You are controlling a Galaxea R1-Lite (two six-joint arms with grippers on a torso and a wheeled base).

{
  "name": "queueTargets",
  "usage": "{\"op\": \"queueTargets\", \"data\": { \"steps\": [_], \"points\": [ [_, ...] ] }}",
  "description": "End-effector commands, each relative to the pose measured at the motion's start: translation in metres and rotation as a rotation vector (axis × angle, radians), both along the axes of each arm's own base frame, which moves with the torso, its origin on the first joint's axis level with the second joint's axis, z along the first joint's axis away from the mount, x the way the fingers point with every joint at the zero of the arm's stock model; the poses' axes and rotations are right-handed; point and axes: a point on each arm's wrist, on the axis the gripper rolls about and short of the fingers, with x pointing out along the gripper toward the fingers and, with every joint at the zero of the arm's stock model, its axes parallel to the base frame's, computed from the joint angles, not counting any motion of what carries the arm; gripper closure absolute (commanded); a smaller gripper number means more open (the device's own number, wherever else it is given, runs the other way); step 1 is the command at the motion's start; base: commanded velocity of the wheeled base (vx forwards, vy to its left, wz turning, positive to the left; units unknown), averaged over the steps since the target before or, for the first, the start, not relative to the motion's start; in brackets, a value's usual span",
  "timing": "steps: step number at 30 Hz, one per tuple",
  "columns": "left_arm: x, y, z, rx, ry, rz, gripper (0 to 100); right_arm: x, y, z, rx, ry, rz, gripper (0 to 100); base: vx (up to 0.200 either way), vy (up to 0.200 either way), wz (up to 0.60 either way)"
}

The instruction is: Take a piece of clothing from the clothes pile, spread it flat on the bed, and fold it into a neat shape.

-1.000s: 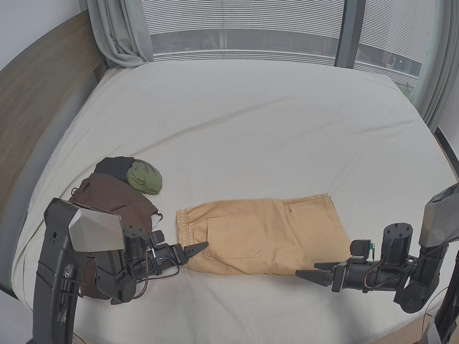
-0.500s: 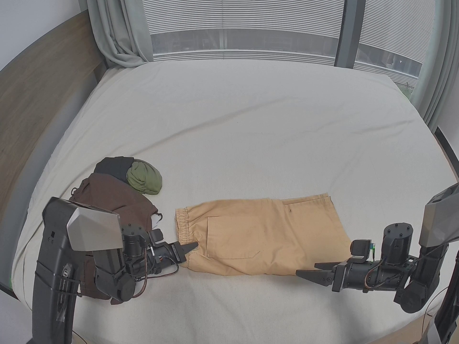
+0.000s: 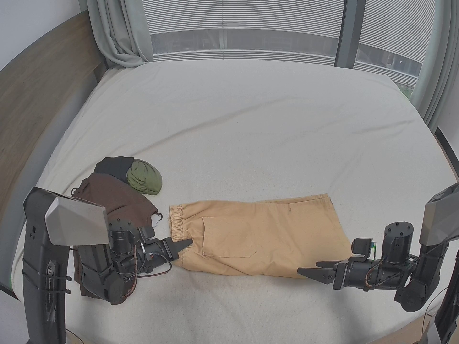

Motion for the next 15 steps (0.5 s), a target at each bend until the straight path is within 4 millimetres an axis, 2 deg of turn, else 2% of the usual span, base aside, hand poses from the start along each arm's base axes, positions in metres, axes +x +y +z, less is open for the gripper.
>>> {"op": "queueTargets", "data": {
  "steps": [1,10,15],
  "points": [
    [-0.006,0.008,0.011,-0.003,-0.003,0.014,100,0.000,0.000,-0.001,-0.002,0.005,0.000,0,0.000,0.000,0.00],
    [-0.018,0.026,0.019,0.003,0.023,0.055,100,-0.001,0.002,-0.002,-0.003,0.007,0.011,0,0.000,0.000,0.00],
    [-0.026,0.042,0.031,-0.001,0.022,0.089,100,-0.001,0.002,-0.002,-0.003,0.007,0.014,0,0.000,0.000,0.00]
  ]
}}
